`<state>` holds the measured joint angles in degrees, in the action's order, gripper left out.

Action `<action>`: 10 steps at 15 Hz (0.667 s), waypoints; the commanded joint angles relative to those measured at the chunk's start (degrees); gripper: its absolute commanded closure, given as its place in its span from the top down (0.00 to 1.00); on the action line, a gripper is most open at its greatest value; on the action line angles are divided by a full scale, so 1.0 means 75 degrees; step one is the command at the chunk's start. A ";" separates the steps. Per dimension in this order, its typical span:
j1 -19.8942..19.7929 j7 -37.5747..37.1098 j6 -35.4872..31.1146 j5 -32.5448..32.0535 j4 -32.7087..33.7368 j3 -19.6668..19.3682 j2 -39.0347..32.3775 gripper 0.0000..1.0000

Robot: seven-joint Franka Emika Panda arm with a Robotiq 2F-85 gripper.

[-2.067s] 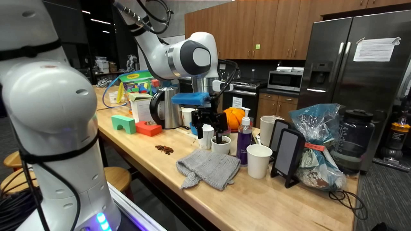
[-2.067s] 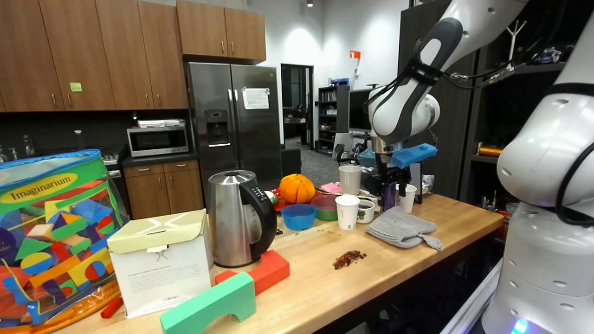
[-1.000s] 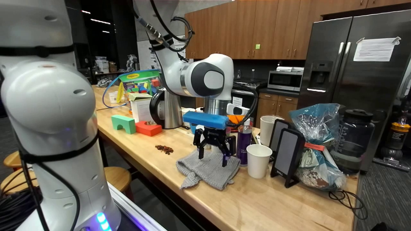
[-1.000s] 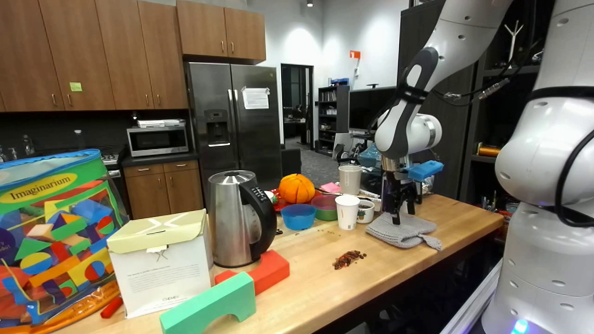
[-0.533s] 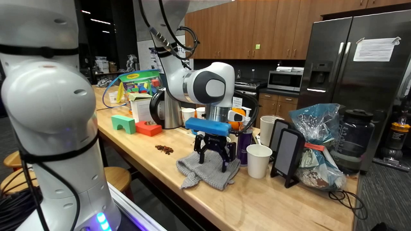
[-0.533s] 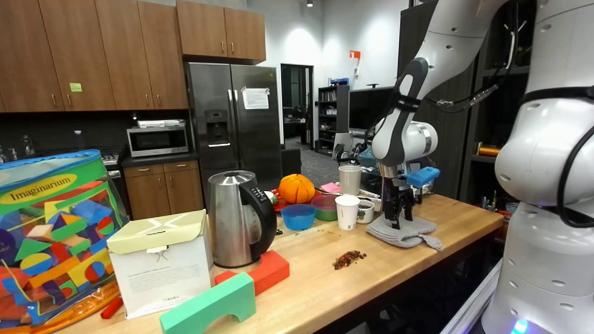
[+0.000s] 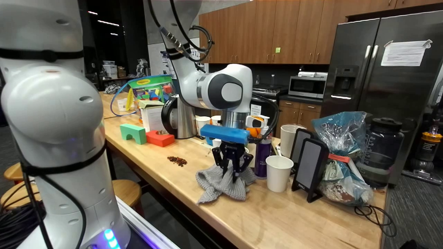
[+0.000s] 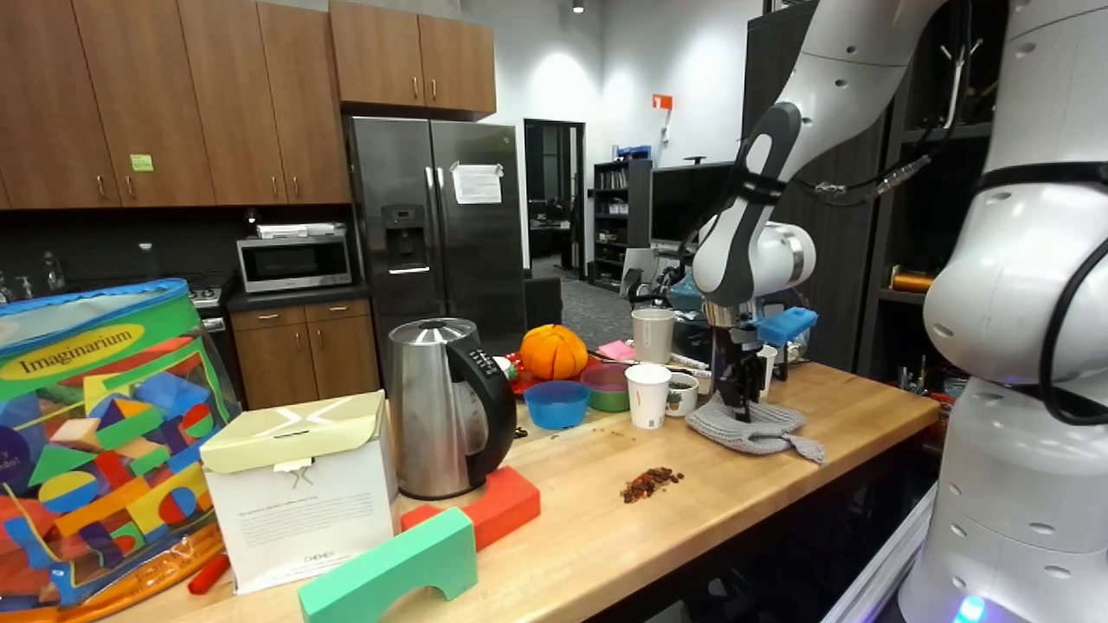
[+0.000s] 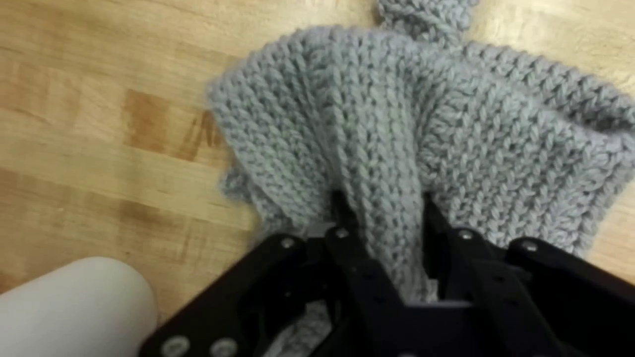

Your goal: Wipe the table with the gray cloth

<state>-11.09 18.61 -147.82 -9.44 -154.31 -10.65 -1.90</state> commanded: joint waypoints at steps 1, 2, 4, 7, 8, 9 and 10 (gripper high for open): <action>-0.0008 0.0245 -0.0098 0.0186 -0.0079 0.0011 0.0032 0.01; 0.0000 0.0288 -0.0035 0.0219 -0.0059 0.0023 0.0026 0.00; 0.0011 0.0274 -0.0014 0.0192 -0.0046 0.0032 -0.0003 0.03; 0.0022 0.0325 0.0095 0.0242 0.0010 0.0052 -0.0055 0.03; 0.0030 0.0339 0.0130 0.0256 0.0026 0.0062 -0.0074 0.03; 0.0039 0.0402 0.0180 0.0301 0.0046 0.0077 -0.0100 0.03; 0.0047 0.0426 0.0212 0.0323 0.0061 0.0091 -0.0120 0.03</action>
<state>-11.07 19.76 -147.45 -9.35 -154.22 -10.45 -1.77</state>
